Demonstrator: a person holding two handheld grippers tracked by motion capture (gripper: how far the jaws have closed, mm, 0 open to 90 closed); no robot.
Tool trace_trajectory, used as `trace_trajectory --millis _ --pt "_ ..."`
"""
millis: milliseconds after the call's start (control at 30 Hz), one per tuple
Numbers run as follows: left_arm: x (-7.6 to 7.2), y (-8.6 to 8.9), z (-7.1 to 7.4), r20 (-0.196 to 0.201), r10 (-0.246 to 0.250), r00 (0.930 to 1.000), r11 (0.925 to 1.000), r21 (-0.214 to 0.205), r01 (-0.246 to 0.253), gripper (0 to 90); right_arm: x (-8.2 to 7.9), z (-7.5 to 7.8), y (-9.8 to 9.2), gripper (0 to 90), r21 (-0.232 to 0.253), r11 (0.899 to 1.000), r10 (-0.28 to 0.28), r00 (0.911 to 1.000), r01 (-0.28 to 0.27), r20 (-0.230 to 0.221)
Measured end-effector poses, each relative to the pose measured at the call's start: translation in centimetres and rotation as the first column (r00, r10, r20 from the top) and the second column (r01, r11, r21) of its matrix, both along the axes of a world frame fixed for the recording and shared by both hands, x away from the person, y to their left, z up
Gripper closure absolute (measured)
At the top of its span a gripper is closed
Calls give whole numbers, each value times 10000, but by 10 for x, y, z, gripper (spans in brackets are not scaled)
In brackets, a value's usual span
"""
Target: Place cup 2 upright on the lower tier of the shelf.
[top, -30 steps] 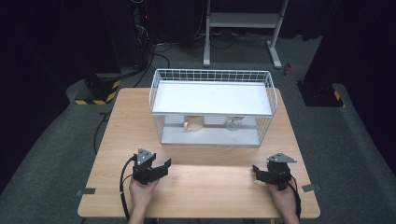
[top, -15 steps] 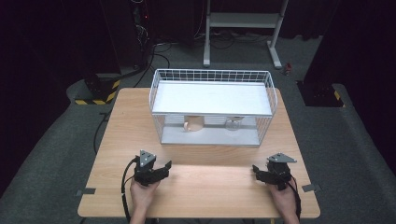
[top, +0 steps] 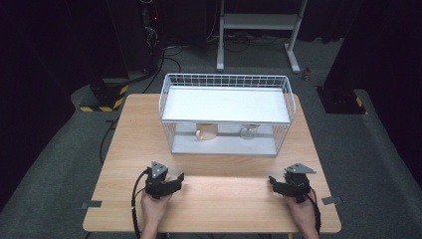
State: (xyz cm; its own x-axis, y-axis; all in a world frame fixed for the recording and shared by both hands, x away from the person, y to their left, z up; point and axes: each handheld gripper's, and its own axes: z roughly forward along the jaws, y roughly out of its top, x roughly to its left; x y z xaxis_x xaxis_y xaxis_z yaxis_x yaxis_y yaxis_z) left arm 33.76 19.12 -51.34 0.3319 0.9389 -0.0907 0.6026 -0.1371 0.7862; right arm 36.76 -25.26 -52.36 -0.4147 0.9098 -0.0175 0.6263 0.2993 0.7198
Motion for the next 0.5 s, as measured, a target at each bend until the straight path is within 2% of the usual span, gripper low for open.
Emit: trace_trajectory --millis 500 --pt "8 -9 -11 -171 -10 9999 9992 394 17 307 0 0 0 241 1 10000 -1 10000 1 -2"
